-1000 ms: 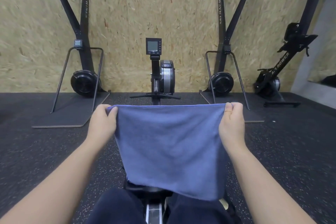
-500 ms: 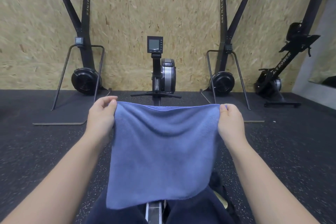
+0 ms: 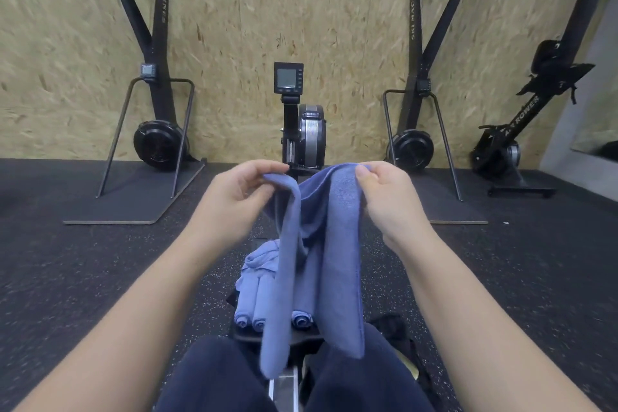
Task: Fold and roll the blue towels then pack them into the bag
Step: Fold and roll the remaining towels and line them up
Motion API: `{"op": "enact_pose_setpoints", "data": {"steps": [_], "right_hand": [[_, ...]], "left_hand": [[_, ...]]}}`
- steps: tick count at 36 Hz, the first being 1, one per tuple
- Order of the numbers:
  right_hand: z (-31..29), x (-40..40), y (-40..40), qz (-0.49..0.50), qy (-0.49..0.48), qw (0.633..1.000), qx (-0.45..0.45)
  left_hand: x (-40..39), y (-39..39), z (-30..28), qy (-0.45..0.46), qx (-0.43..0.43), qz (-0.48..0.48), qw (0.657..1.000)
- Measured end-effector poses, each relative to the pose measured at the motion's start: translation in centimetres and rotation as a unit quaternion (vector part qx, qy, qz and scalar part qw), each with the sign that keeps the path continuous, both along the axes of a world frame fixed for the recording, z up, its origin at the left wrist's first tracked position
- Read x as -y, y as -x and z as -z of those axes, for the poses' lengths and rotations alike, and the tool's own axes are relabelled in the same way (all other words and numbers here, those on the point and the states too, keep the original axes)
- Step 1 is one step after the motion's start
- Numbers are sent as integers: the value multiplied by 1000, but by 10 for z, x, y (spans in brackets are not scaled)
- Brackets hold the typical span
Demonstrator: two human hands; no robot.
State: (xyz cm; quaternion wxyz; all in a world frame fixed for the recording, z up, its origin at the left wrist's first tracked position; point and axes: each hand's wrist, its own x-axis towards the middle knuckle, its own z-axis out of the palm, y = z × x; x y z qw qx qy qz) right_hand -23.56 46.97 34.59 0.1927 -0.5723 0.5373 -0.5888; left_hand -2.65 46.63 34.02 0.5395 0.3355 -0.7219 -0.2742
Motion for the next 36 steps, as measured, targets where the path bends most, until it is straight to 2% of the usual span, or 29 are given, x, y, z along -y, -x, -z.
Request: {"op": "enact_pose_setpoints", "data": {"steps": [9,12,15,23,28,36], "right_hand": [[5,-11,-33,-46,7,999,-16],[8,-15,-38,-66,-6,998,4],[10,-19,-39,-77,-12,997,-1],[15,-25,-42,-125,-15,990,-59],[12,-31,-42,-150,-15,985,-80],[10,-35,-38,-181,-8,978,-101]], "left_hand": [[-2,21,11,19,76,-31,996],[-2,25,15,81,102,-74,989],[-2,25,16,113,93,-94,985],[-10,21,12,197,113,-161,961],[-20,20,5,140,86,-138,977],[-23,20,-2,123,89,-122,981]]}}
